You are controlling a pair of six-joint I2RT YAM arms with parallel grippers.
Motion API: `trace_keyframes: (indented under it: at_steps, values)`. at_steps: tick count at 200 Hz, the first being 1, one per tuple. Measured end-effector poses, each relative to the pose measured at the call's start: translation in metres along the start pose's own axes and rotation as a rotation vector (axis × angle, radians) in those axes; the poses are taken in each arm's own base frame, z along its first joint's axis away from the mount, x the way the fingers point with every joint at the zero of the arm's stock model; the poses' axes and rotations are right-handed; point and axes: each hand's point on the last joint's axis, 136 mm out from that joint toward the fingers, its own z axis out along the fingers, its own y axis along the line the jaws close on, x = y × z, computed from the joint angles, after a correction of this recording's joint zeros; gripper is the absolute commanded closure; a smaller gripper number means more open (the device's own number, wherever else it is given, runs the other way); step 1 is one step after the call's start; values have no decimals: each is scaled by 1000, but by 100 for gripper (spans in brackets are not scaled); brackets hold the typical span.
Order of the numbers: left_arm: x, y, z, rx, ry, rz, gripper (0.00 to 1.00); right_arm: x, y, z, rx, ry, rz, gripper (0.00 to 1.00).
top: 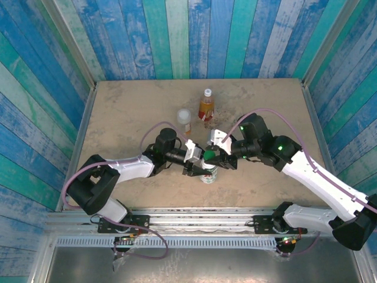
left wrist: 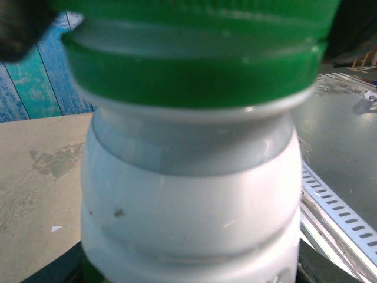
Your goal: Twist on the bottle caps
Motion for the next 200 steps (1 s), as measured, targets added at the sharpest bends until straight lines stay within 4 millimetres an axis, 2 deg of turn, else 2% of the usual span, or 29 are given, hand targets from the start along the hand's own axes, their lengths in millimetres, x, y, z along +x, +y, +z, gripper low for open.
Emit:
trace_keyframes:
  at_steps: [40,62,98,117,140,173,186,200]
  values:
    - [2,3,0,-17,8,4,45,0,1,1,-13,-2,22,80]
    - [3,15,0,-95,19,1,46,0,-10,3,32,1,72,99]
    - [10,48,-11,-330,28,-23,47,1,-42,12,255,-8,235,99]
    - [15,56,-16,-403,35,-27,47,5,-49,16,407,4,279,95]
    - [14,64,-19,-464,36,-18,46,6,-58,10,566,0,344,88]
    - [10,68,-20,-491,28,-6,45,4,-62,5,626,-25,364,59]
    - [8,67,-19,-479,21,1,45,3,-61,3,607,-33,337,41]
    - [7,65,-18,-462,18,3,45,3,-61,-7,580,-53,318,35]
